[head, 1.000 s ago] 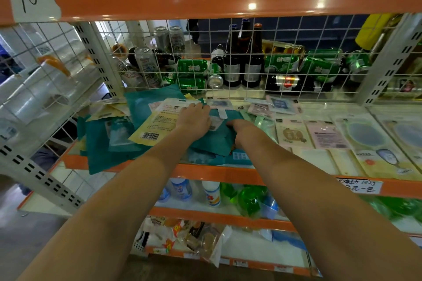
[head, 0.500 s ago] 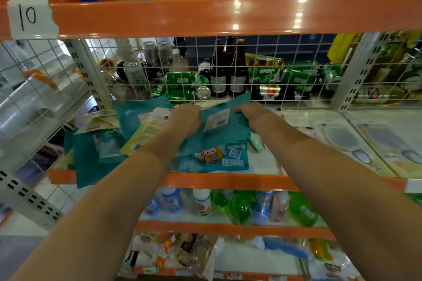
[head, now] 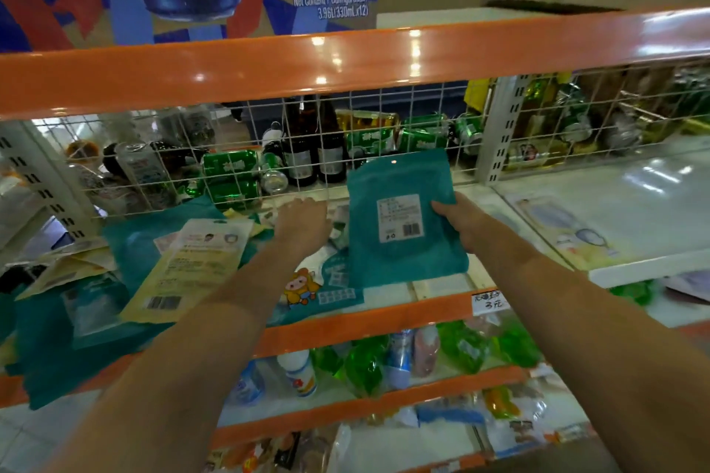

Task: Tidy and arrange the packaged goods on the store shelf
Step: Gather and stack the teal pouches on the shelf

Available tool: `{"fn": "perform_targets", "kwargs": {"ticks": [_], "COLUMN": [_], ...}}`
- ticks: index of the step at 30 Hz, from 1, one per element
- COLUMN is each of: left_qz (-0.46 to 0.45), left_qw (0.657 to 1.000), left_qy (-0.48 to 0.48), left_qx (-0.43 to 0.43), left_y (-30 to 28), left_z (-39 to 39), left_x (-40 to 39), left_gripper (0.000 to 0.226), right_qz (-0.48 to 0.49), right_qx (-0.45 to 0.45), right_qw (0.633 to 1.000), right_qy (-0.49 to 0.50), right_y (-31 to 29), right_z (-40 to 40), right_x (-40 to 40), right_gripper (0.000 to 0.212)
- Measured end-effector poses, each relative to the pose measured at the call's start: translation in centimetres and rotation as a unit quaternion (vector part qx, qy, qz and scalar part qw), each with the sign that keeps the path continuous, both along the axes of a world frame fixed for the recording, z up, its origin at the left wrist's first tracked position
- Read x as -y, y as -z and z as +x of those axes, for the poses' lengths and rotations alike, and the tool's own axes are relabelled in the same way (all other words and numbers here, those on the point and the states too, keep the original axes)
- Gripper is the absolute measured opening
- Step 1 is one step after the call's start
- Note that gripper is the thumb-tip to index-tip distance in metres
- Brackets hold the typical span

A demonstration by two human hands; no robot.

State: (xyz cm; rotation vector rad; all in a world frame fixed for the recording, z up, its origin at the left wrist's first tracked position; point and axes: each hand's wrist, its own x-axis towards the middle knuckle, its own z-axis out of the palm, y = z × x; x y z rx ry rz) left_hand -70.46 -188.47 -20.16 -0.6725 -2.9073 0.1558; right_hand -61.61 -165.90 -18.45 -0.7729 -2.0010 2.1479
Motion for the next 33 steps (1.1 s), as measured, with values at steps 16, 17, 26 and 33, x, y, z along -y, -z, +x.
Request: {"fn": "perform_targets", "kwargs": {"ticks": [16,17,26,33], "left_qz": [-0.008,-0.009,0.013,0.011], "left_qw": [0.992,0.992,0.985,0.983], "left_qy": [0.125,0.125,0.171,0.182], "left_qx": [-0.007,-0.010,-0.027,-0.025], "left_y": [0.4,0.4,-0.4,-0.1], "left_z": [2.1,2.4,6.4,9.6], "left_x": [-14.3,-15.6,-28.2,-36.8], "left_gripper": [0.029,0.030,0.033,0.034], "right_qz": [-0.014,-0.012,0.008,0.016], "right_qx": [-0.034,-0.035,-0.043,-0.030], "right_qw": [0.992,0.992,0.987,0.982], "right_qy": [0.118,0.121,0.152,0.184], "right_y": [0.5,0.5,-0.4,-0.4], "right_z": [5.9,6.4,11.4,14.8], "right_x": [-12.1,-13.2,-24.5,-32.8], "right_gripper": [0.037,0.035,0.030,0.031]}}
